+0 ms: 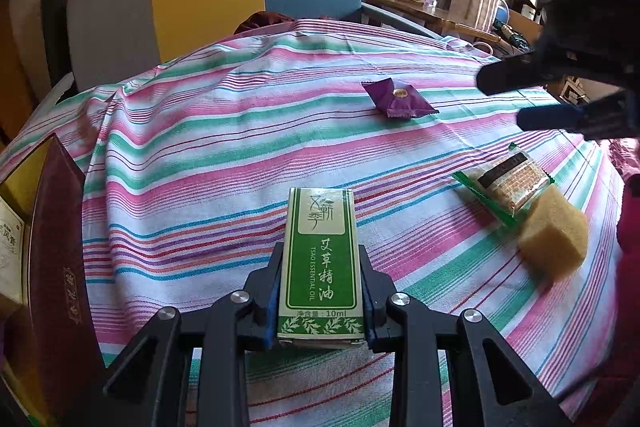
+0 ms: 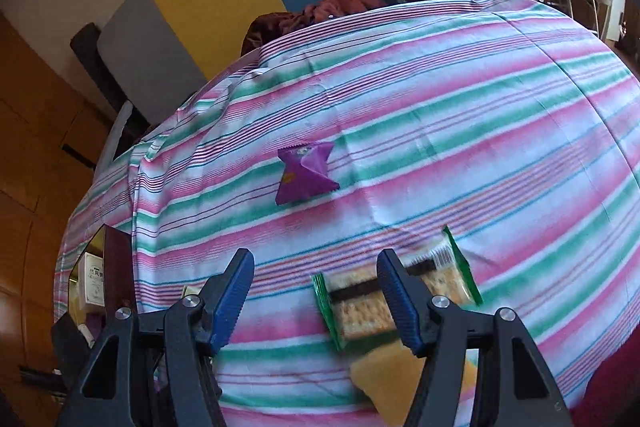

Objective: Organize objects
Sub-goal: 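Grasp the green essential-oil box with the left tool while the right tool grasps the purple packet, then carry the green box into the gold tray and open the left tool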

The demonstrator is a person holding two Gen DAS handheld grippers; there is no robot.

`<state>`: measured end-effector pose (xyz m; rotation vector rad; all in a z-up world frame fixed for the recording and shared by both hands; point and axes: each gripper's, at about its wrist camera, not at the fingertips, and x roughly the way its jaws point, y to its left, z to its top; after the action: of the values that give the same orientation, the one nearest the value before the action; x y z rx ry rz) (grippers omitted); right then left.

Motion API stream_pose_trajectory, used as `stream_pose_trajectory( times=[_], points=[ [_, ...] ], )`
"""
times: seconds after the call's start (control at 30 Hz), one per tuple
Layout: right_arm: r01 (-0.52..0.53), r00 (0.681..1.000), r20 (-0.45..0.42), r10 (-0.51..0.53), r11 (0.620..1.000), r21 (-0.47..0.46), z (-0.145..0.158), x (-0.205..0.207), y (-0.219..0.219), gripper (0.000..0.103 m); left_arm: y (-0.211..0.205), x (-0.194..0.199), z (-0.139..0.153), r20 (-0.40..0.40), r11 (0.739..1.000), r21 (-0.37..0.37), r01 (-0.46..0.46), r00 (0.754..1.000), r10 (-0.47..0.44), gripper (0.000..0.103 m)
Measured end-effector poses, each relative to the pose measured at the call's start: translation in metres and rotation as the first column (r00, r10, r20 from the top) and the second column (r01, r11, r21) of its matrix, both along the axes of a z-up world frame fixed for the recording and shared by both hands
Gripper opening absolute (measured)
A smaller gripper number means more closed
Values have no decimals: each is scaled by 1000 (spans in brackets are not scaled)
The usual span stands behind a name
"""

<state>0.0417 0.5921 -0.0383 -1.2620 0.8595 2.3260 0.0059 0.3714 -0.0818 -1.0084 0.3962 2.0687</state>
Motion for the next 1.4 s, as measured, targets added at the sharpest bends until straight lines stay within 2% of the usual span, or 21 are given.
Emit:
stream_pose_trajectory(
  times=[0.2,0.33,0.37,0.4,0.43,0.57,0.9,1.07,1.4],
  points=[
    [-22,996,82,18,999,49,-19,-54,24,65,-1,0,-1,2,1000,12,-1,1000,1,31],
    [-38,991,129,34,999,32,-37,-81,32,65,-2,-2,-2,3,1000,17,-2,1000,1,31],
    [-49,989,140,45,999,21,-43,-86,32,61,-3,-2,-2,4,1000,18,-2,1000,2,31],
    [-59,987,151,56,998,16,-48,-89,32,38,-3,-2,-2,4,1000,20,-2,1000,2,31],
    [-59,984,169,53,998,33,-51,-91,31,35,-3,-2,-2,4,1000,20,-2,1000,2,31],
    [-94,986,140,86,994,51,-44,-75,20,33,-4,-2,-2,6,1000,26,-2,1000,2,31],
    [-242,964,131,233,969,51,-35,-10,-40,33,-5,-2,-2,0,1000,27,-2,1000,2,32],
    [-314,941,154,302,948,57,-47,-19,-54,33,-5,-1,-1,-3,1000,21,-2,1000,2,31],
    [-327,937,143,318,944,46,-52,-23,-53,33,-3,3,1,-19,1000,-11,2,1000,-2,31]
  ],
)
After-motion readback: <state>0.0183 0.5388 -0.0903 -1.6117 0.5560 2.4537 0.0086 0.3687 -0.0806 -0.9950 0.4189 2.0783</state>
